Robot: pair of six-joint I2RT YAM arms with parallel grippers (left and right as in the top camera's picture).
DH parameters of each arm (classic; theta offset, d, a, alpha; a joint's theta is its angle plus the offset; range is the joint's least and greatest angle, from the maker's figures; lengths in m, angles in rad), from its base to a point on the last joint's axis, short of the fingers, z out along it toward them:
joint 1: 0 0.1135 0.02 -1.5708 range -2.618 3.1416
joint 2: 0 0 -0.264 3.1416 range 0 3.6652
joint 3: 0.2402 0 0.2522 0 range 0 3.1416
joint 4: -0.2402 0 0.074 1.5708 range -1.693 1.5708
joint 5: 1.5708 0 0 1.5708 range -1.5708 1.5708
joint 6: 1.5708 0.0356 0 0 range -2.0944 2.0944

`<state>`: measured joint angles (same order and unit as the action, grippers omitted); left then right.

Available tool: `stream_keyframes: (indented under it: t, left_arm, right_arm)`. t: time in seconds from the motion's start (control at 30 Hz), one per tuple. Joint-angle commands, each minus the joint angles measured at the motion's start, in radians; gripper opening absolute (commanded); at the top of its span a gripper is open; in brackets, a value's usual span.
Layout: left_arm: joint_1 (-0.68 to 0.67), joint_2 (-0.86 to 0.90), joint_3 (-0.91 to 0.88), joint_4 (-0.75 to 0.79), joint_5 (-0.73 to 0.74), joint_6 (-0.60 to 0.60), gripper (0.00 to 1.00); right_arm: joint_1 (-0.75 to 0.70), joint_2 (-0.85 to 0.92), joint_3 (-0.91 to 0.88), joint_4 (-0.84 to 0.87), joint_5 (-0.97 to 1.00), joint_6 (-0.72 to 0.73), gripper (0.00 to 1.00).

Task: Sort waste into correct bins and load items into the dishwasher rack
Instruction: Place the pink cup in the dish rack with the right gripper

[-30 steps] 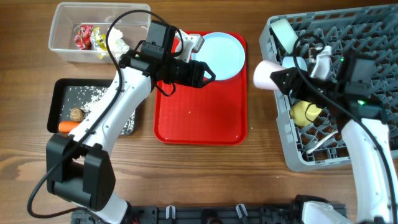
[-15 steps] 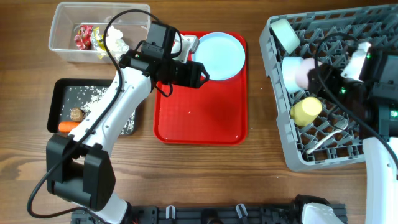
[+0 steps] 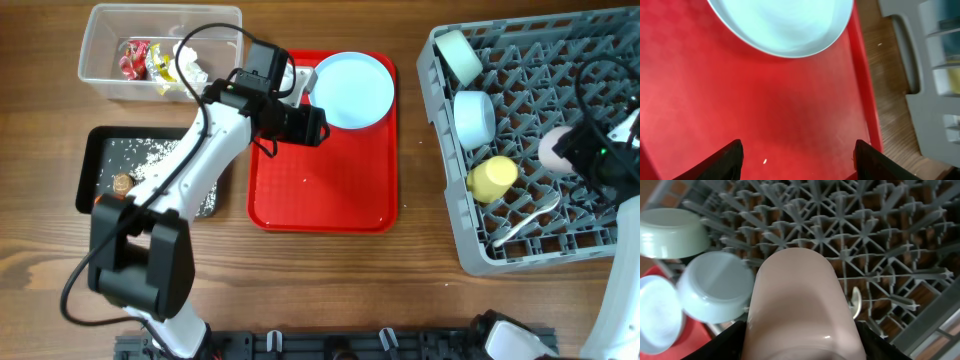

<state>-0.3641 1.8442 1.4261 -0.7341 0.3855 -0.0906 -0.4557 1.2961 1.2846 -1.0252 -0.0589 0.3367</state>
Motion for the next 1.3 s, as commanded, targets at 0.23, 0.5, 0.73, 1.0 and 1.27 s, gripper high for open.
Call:
stream_keyframes:
  t: [0.23,0.5,0.73,1.0,1.27]
  left_arm:
    - [0.001,0.08,-0.005,0.0,-0.013,0.008,0.7]
    - [0.001,0.081,-0.005,-0.001,-0.013,0.008,0.69]
    - [0.001,0.081,-0.005,-0.001,-0.013,0.008,0.7]
    - [0.001,0.081,-0.005,-0.001,-0.013,0.008,0.7]
    - [-0.009,0.082,-0.005,0.071,-0.015,0.009,0.75]
  right_arm:
    - [-0.014,0.168,0.015,-0.003,0.067,0.013,0.47]
    - [-0.014,0.236,0.015,0.004,0.067,0.014,0.5]
    - [-0.013,0.236,0.015,0.002,0.066,0.014,0.94]
    - [-0.013,0.235,0.016,0.0,0.041,0.013,1.0]
    - [0.014,0.124,0.138,-0.101,-0.082,-0.083,1.0]
